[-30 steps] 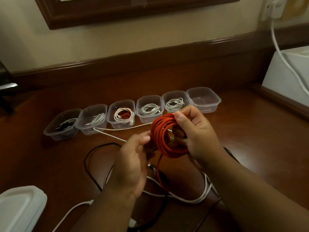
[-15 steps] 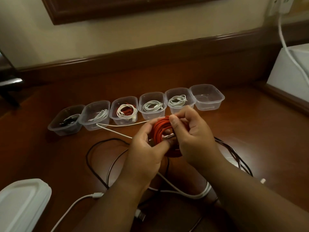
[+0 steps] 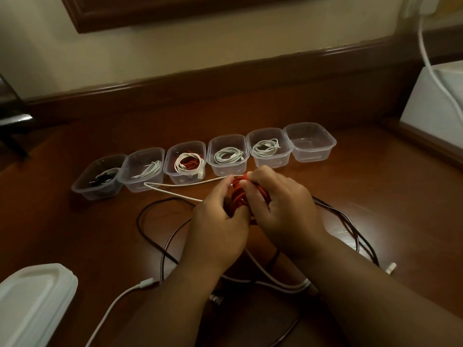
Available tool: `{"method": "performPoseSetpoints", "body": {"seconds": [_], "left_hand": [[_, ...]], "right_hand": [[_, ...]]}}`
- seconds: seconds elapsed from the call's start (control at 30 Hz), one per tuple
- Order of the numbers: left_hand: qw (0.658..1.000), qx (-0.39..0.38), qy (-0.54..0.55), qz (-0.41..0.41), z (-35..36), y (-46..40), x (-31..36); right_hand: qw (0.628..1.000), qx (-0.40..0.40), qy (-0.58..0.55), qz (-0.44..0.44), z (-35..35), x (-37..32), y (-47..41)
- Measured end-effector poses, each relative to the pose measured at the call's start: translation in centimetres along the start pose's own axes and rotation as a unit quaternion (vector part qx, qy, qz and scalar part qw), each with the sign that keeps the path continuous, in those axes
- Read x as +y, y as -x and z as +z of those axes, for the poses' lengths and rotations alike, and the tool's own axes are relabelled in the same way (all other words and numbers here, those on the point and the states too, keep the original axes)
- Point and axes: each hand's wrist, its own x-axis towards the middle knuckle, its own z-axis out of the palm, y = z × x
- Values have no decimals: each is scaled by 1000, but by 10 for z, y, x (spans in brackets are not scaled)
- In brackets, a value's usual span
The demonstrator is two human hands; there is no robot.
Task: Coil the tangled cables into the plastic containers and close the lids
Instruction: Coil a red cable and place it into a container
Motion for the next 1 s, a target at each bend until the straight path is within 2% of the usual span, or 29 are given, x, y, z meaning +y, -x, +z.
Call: {"method": "performPoseSetpoints", "body": {"seconds": [0.1,0.3,0.5,0.63,0.7,0.77,0.87,1.0], "left_hand": [[1000,12,13,5,-2,2,1],[981,3,180,-65,-3,-1,8],[921,-34,368,-123,-2,1,11],[883,-90,436,-150,-3,3,11],[888,-81,428,-144,0,4,13],[920,-35,373,-118,3,5,15],[972,33,231,-37,4,3,9],[995,22,96,3,-1,4,6]], "right_hand": [[999,10,-24,25,-4,2,-2],[993,16,-77,89,-7,2,-2],[952,24,-221,212,-10,-3,-8],[957,17,-201,207,-10,-2,-7],[963,14,-184,197,-9,-1,-6],[964,12,-178,195,-9,0,-5],[967,19,-169,187,-10,1,-6],[954,22,-207,217,-15,-1,-9]]}}
